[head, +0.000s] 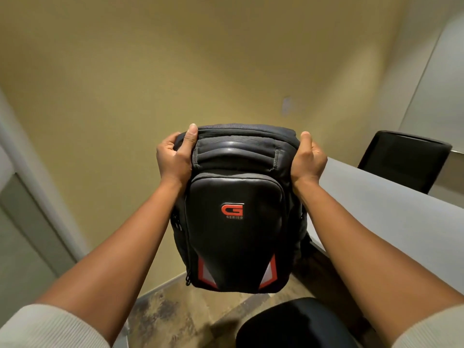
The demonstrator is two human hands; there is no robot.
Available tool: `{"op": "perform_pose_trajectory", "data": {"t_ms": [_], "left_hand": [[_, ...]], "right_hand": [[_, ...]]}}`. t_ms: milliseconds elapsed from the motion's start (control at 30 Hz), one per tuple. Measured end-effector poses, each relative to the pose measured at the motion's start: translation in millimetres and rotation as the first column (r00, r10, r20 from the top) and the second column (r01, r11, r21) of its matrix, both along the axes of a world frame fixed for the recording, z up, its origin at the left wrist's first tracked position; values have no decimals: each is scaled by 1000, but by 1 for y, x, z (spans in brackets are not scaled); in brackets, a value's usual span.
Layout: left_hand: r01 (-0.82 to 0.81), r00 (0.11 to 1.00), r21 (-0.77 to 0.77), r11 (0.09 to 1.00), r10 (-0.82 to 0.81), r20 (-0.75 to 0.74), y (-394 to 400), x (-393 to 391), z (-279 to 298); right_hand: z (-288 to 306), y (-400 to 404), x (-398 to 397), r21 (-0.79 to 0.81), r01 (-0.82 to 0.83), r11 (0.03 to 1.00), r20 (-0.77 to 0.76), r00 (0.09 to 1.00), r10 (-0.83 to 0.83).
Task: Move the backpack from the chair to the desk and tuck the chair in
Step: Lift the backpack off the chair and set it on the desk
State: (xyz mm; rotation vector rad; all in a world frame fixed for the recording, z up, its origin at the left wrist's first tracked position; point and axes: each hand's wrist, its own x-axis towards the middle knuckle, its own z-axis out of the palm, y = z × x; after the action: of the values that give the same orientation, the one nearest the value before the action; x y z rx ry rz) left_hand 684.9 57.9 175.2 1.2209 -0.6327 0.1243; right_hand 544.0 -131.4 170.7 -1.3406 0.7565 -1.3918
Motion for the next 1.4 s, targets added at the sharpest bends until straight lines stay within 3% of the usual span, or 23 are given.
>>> {"op": "perform_pose_trajectory", "data": {"t_ms": [367, 667, 1167, 1400], "left_hand": [[192, 981, 59, 980, -189, -42, -73, 126, -27], [282, 958, 146, 948, -286, 7, -133, 225, -18], [278, 957, 216, 936, -290, 24, -255, 317, -24], [407, 913, 195, 893, -393, -108, -339, 342, -31]], "right_hand": [[-29, -51, 91, 94, 171, 981, 21, 985, -174], [-34, -91, 171, 162, 294, 942, 54, 950, -306], [-46, -217, 265, 217, 330, 919, 33, 938, -345], [-48, -314, 292, 241, 269, 932, 6, 960, -278]]}}
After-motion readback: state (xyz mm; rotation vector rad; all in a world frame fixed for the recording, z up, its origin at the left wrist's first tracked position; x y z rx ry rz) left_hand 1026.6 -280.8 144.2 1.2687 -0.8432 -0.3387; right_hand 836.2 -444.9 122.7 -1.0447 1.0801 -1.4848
